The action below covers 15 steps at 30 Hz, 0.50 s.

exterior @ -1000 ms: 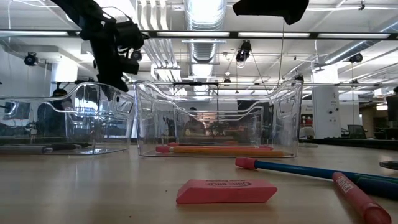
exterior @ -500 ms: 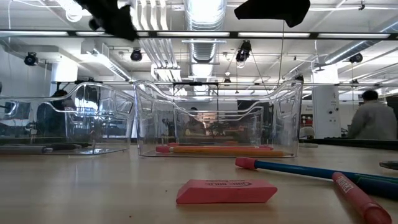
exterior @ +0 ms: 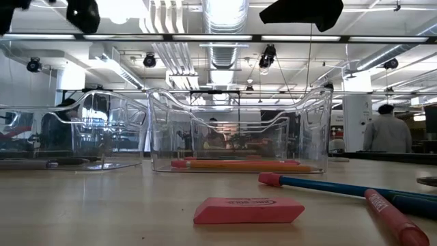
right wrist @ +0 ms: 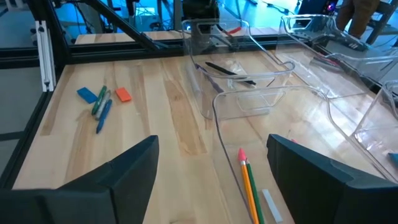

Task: Sort crayons/erasers/pens/pencils in bins
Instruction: Put the yellow pencil into the bottom right transparent bin

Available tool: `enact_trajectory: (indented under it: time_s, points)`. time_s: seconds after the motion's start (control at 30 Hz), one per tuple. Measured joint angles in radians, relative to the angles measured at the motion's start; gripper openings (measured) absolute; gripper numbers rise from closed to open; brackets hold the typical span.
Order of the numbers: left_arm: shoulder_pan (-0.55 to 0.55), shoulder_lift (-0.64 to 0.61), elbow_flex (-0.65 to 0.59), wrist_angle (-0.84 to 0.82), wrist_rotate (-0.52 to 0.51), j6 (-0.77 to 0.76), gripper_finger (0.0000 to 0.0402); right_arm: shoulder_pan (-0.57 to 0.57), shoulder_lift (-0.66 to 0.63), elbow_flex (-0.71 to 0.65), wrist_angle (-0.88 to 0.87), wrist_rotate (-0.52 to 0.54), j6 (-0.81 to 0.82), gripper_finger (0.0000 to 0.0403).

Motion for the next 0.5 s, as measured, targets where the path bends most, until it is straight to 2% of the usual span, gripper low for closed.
enact_trajectory:
  time_s: [0.07, 0.13, 0.3, 0.5]
  points:
    - [-0.037, 0.064, -0.035, 0.187, -0.045, 0.055, 0.0186, 0.0, 0.0, -0.001, 0.001, 0.0, -0.003, 0.0284]
    - [-0.047, 0.113, -0.05, 0.261, -0.107, 0.063, 0.0186, 0.0, 0.001, -0.003, -0.003, 0.0, -0.012, 0.0281]
    - [-0.046, 0.176, -0.006, 0.279, -0.127, 0.102, 0.0186, -0.003, 0.001, -0.009, 0.001, 0.007, -0.01, 0.0279]
    - [-0.043, 0.211, 0.042, 0.224, -0.129, 0.132, 0.0186, -0.003, 0.015, -0.012, 0.009, 0.08, -0.009, 0.0279]
